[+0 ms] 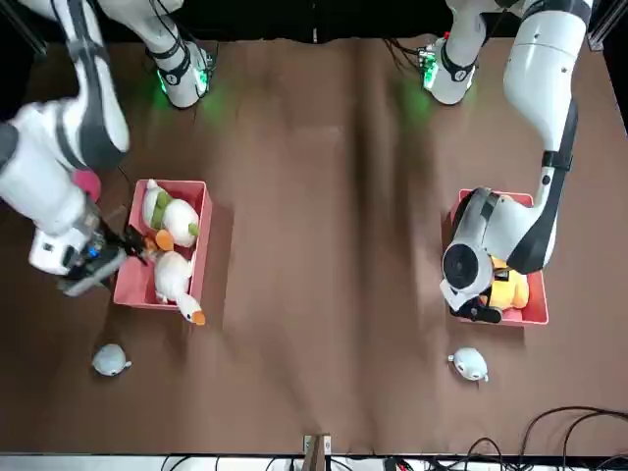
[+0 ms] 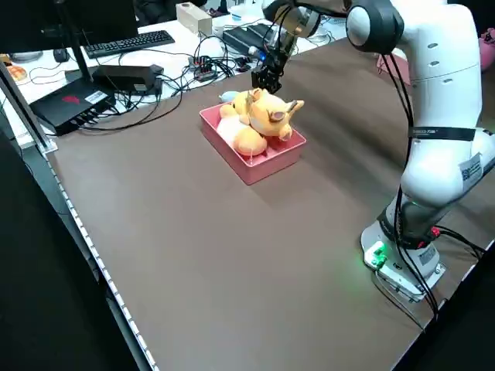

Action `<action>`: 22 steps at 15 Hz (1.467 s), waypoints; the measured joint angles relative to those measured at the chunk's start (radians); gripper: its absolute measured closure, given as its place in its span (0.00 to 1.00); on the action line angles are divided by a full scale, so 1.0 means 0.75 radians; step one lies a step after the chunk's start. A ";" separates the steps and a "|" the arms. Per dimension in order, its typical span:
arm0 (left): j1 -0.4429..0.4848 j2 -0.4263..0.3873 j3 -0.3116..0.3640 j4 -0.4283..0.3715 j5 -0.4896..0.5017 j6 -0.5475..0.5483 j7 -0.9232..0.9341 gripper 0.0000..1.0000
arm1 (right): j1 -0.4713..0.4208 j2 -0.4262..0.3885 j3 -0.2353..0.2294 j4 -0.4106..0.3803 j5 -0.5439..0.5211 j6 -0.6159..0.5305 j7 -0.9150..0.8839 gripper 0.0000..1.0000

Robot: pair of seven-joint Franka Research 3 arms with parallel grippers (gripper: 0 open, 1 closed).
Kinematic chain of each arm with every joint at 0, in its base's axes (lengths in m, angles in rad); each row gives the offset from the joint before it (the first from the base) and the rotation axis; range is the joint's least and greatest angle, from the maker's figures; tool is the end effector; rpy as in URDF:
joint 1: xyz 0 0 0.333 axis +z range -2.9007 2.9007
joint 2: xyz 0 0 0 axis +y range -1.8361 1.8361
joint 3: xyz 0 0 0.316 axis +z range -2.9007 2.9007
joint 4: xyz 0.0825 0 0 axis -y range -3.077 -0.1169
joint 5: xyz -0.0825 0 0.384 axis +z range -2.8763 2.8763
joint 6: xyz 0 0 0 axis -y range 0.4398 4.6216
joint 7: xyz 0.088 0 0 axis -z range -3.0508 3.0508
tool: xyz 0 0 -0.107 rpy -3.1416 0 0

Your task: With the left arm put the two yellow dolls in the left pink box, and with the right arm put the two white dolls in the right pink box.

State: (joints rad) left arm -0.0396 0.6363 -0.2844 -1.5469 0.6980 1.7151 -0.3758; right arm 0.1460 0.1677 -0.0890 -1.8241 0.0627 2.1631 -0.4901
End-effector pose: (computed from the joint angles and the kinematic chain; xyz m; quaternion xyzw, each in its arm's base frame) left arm 0.6492 -0.1278 0.2711 -0.9457 0.0906 0.1111 0.2916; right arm 0.6219 0.0406 0.4592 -0.9627 -0.2556 -0.0882 0.0011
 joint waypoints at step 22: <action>0.022 -0.060 -0.069 0.039 -0.008 0.040 -0.011 0.00 | -0.311 -0.233 0.162 0.361 -0.066 -0.929 0.531 0.00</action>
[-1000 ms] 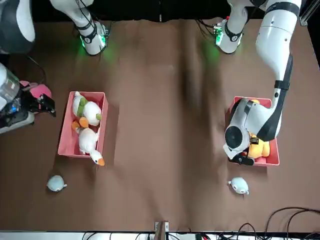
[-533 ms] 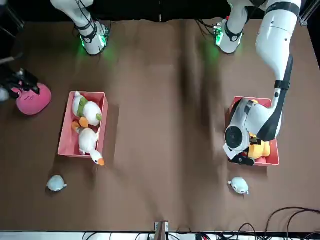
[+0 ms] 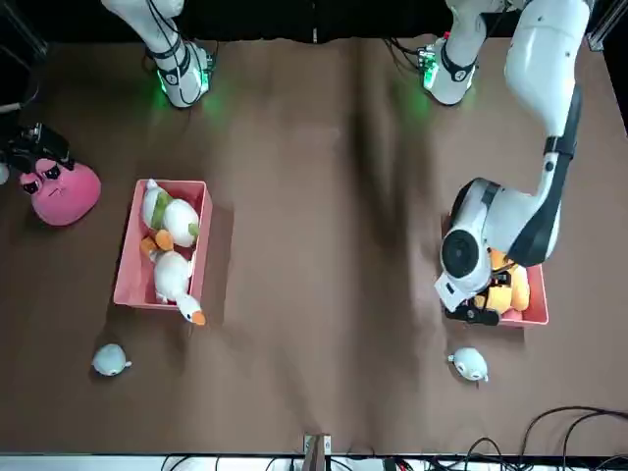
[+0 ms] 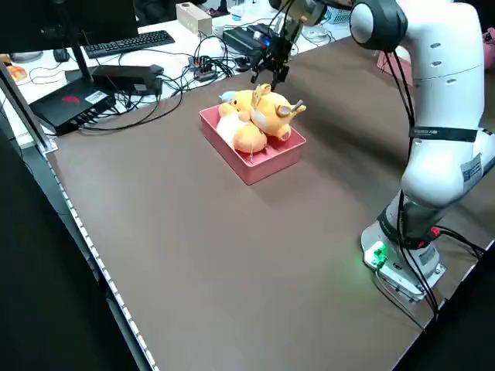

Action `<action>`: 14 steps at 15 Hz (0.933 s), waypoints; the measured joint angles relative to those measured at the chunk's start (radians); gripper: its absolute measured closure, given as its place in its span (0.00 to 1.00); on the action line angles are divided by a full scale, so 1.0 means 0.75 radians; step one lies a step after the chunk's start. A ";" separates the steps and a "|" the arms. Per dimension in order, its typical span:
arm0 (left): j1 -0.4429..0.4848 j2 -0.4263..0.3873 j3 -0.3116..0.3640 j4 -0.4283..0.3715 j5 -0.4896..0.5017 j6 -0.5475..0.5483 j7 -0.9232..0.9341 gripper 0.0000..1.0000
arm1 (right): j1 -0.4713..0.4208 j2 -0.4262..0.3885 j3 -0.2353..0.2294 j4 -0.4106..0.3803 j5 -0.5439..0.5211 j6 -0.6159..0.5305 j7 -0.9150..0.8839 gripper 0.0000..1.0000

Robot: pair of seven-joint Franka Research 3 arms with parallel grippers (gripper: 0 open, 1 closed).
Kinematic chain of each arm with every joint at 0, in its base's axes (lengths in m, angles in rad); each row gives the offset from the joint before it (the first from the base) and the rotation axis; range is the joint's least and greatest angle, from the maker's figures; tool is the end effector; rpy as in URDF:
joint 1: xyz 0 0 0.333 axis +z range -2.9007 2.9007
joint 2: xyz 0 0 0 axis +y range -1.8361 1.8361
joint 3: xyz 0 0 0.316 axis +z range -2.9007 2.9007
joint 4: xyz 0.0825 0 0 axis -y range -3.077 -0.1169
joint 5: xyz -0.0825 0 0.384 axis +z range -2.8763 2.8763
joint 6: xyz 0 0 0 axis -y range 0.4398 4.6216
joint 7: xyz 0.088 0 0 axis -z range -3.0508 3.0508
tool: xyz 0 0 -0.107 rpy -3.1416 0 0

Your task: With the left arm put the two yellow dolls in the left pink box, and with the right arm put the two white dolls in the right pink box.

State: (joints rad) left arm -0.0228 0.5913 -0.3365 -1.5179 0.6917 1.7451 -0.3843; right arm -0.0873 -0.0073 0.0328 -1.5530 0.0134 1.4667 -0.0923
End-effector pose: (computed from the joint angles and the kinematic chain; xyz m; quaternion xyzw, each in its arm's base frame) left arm 0.6573 -0.1491 0.3170 -0.9573 0.0905 0.0597 0.2681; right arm 0.5406 -0.0279 0.6281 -0.9990 -0.0193 0.0389 0.0094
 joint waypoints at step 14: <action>0.169 -0.193 -0.020 0.027 -0.326 -0.142 0.027 0.00 | -0.015 -0.013 0.007 0.001 -0.004 0.020 0.036 0.00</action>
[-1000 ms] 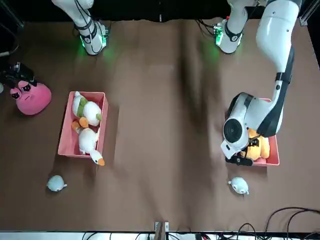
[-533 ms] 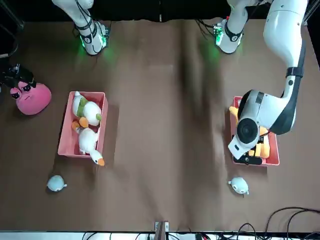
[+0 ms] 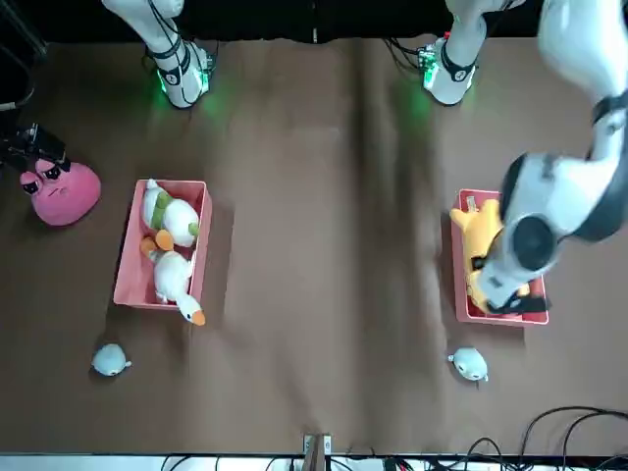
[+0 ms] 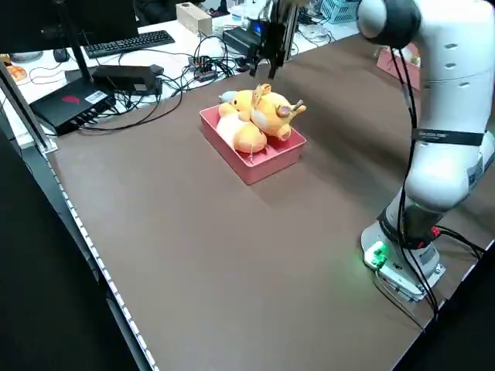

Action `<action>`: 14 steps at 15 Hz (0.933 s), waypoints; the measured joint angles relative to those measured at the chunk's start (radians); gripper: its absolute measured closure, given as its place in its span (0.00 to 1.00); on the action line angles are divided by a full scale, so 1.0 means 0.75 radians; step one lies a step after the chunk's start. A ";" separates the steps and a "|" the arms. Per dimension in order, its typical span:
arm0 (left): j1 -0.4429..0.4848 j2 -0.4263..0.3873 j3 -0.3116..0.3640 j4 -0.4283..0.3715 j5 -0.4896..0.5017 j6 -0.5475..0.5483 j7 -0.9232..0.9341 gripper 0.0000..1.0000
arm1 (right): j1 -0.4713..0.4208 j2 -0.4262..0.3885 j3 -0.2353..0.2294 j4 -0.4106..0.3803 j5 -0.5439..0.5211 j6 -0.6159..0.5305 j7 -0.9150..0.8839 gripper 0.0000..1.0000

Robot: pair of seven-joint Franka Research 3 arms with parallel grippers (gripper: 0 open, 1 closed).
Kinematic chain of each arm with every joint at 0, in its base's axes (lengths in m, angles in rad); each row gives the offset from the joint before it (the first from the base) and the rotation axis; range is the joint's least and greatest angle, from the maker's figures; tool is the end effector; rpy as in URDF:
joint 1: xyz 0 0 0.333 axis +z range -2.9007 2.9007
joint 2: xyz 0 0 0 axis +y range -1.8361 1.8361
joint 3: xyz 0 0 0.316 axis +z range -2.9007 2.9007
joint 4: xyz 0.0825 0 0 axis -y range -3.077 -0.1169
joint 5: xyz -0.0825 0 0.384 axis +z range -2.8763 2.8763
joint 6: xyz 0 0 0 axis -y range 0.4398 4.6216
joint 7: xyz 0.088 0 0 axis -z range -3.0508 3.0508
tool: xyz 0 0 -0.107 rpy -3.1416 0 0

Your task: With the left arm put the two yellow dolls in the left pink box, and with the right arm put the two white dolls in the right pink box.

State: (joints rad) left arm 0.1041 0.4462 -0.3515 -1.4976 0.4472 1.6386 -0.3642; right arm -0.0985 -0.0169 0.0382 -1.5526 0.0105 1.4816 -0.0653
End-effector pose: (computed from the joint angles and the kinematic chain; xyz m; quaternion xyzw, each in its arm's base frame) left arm 0.6488 -0.0852 0.4084 -0.9804 -0.0170 0.0860 0.1763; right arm 0.5392 -0.0312 0.6347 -0.9996 -0.0028 0.0267 0.0066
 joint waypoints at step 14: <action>0.217 -0.399 -0.002 -0.013 -0.341 -0.270 0.234 0.00 | 0.000 -0.004 0.012 0.007 0.000 0.003 0.008 0.00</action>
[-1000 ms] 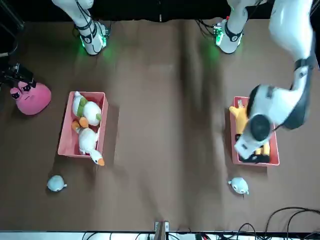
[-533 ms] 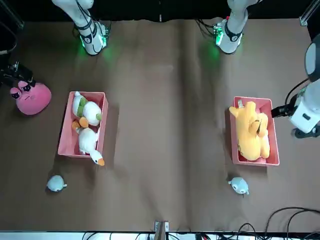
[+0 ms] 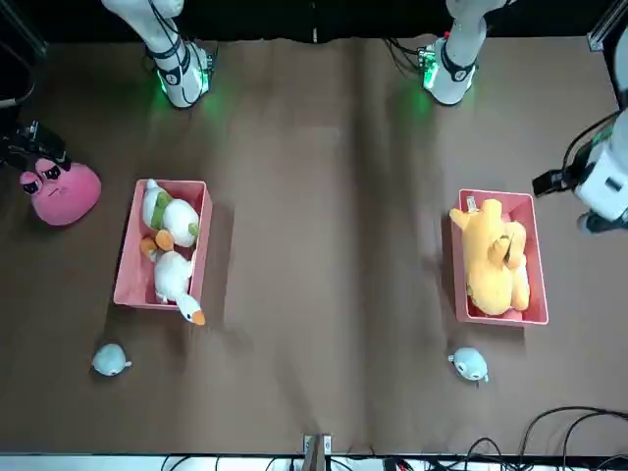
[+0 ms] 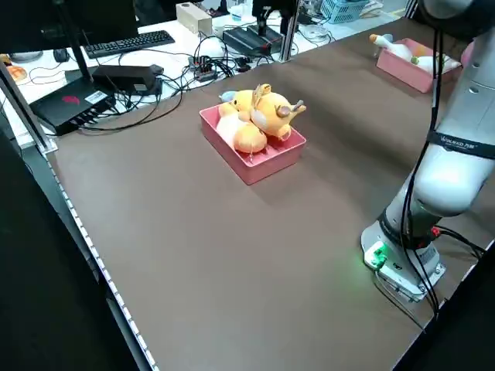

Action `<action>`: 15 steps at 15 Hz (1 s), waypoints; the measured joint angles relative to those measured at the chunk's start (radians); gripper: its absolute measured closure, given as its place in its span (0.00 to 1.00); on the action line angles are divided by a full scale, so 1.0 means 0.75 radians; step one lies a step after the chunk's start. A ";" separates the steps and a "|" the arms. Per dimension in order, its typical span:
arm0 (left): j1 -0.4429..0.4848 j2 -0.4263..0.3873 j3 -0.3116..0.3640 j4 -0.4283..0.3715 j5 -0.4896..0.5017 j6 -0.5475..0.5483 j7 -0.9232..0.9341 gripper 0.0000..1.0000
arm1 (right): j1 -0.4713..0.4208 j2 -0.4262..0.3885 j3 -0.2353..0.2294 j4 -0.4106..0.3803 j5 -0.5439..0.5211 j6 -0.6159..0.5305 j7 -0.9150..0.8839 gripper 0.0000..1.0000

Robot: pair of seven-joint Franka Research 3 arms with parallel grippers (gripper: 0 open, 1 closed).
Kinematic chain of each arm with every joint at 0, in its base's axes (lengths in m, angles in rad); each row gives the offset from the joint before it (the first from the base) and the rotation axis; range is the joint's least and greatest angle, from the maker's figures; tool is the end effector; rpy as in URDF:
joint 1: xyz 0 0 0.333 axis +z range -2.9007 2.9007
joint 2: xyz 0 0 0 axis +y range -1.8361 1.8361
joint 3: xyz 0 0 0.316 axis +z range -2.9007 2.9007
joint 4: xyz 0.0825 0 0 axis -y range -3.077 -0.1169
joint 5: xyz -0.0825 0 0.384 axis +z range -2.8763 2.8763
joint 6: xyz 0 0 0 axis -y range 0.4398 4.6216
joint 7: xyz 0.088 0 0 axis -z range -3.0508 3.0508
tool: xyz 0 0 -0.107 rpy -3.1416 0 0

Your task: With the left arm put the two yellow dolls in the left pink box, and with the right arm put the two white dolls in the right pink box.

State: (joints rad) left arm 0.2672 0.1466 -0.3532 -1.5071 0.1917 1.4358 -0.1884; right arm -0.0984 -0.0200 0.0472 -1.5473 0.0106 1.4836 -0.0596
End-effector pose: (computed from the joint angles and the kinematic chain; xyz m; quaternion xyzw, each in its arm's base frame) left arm 0.5790 -0.0135 0.5664 -0.9907 -0.0528 0.0934 0.0840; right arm 0.5388 -0.0261 0.6390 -0.9997 -0.0045 0.0216 0.0060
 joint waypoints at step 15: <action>-0.421 -0.399 0.558 -0.348 -0.291 0.064 0.019 0.00 | 0.040 0.000 0.018 0.023 0.002 0.007 0.009 0.02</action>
State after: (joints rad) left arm -0.0487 -0.1529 0.0651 -1.7681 -0.0261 1.4837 -0.1741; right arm -0.0682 -0.0201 0.0608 -1.5301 0.0121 1.4892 -0.0531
